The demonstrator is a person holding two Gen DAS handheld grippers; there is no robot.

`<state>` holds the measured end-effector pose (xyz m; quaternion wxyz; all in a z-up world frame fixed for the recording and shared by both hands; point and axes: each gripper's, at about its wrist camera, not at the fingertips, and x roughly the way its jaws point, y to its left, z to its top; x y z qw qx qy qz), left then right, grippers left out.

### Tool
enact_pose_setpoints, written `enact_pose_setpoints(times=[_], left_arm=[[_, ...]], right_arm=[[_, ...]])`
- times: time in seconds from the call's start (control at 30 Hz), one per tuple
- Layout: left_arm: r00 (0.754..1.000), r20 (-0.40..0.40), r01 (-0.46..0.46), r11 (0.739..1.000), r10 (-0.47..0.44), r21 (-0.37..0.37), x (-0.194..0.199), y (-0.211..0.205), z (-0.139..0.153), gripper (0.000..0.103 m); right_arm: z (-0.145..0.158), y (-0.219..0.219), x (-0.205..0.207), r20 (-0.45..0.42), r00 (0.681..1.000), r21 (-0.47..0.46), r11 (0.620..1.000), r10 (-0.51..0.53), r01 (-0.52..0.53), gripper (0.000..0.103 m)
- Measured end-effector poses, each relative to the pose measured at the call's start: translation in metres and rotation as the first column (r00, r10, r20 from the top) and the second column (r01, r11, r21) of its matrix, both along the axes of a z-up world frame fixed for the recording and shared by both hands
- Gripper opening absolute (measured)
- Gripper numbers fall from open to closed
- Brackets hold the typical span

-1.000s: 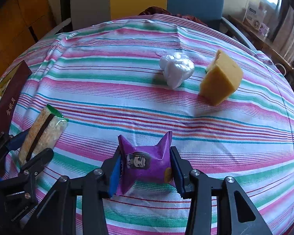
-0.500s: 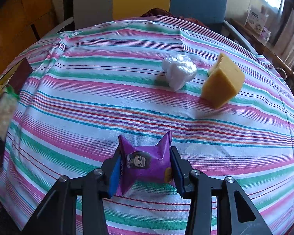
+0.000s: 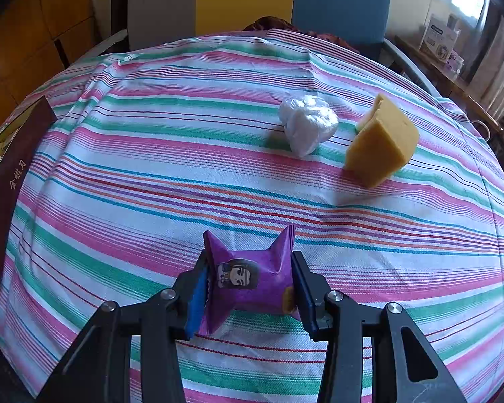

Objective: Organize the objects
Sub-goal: 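Carry the cracker packet into the gold tray and open the left tool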

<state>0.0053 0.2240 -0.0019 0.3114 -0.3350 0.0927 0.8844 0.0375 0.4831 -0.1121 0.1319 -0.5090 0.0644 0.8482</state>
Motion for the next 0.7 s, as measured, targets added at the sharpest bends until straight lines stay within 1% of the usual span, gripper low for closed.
enact_pose_setpoints(times=[0.4,0.63,0.7], left_arm=[[0.995,0.032,-0.094,0.996,0.094,0.005,-0.017,-0.036,-0.007,0.048],[0.985,0.077,-0.154,0.988,0.152,0.014,-0.034,-0.062,-0.012,0.048],[0.979,0.106,-0.176,0.984,0.174,0.015,-0.044,-0.071,-0.016,0.048]], right_arm=[[0.0,-0.002,0.0,-0.005,1.0,0.013,1.0,0.001,-0.001,0.046],[0.0,-0.001,0.0,-0.004,1.0,0.015,1.0,0.003,-0.003,0.046],[0.0,-0.001,0.0,-0.003,1.0,0.016,1.0,0.004,-0.004,0.046]])
